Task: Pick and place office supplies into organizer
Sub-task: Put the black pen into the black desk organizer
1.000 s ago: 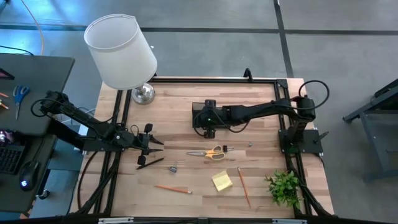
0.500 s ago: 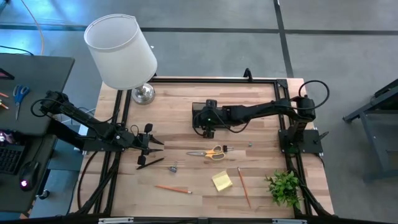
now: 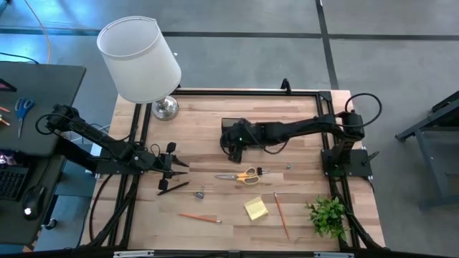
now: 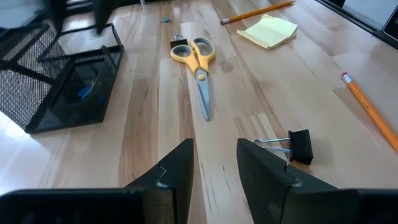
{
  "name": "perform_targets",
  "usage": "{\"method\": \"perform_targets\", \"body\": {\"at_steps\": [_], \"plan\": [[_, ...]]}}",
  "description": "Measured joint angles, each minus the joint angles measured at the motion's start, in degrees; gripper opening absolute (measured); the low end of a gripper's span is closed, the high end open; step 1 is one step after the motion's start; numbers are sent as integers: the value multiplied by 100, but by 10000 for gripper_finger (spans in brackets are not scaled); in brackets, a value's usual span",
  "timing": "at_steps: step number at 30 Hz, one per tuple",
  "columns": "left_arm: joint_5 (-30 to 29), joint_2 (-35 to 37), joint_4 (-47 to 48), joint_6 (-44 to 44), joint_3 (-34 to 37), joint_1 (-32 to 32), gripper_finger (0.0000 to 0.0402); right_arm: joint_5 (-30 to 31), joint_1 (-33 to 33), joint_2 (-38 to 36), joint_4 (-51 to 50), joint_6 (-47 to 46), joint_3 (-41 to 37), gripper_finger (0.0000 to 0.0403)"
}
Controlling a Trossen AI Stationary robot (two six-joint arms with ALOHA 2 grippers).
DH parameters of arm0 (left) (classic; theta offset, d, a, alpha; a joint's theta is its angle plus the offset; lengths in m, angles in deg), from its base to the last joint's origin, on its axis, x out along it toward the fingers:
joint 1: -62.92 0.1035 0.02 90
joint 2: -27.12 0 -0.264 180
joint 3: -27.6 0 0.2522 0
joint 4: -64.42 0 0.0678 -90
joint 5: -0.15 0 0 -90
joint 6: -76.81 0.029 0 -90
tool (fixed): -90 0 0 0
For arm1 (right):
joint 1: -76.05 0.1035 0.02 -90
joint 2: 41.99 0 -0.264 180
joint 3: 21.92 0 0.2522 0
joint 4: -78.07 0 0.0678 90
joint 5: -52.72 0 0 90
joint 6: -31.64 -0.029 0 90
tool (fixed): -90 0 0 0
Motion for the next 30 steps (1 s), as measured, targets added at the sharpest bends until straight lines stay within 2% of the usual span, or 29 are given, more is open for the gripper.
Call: {"method": "perform_targets", "body": {"at_steps": [2, 4, 9, 14, 18, 20, 22, 26, 30], "plan": [[58, 0, 54, -93, 0, 0, 111, -69, 261, 0, -124, -424, -53, 206], [137, 0, 116, -219, 0, 0, 111, 155, 630, 0, -211, -708, -202, 201], [544, 0, 123, -645, 0, 0, 111, 1457, 1577, 2, -296, -1079, -462, 186], [1146, 0, 340, -1237, -197, 0, 111, 2470, 2141, 2, -276, -1177, -710, 168], [1120, 0, 708, -1772, -344, -2, 111, 3285, 2374, 2, 659, -898, -1401, 154], [742, 1, 691, -2204, -345, -41, 110, 3584, 2366, -15, 1570, -573, -1828, 148], [86, 2, 569, -2688, -288, -229, 108, 3582, 2267, -45, 2627, -197, -2226, 144], [-922, 2, 165, -3378, -63, -940, 81, 3086, 1926, -89, 4400, 457, -2922, 140], [-1591, -28, 457, -4216, 4, -1777, 43, 2529, 1601, -269, 5641, 900, -3465, 140]]}}
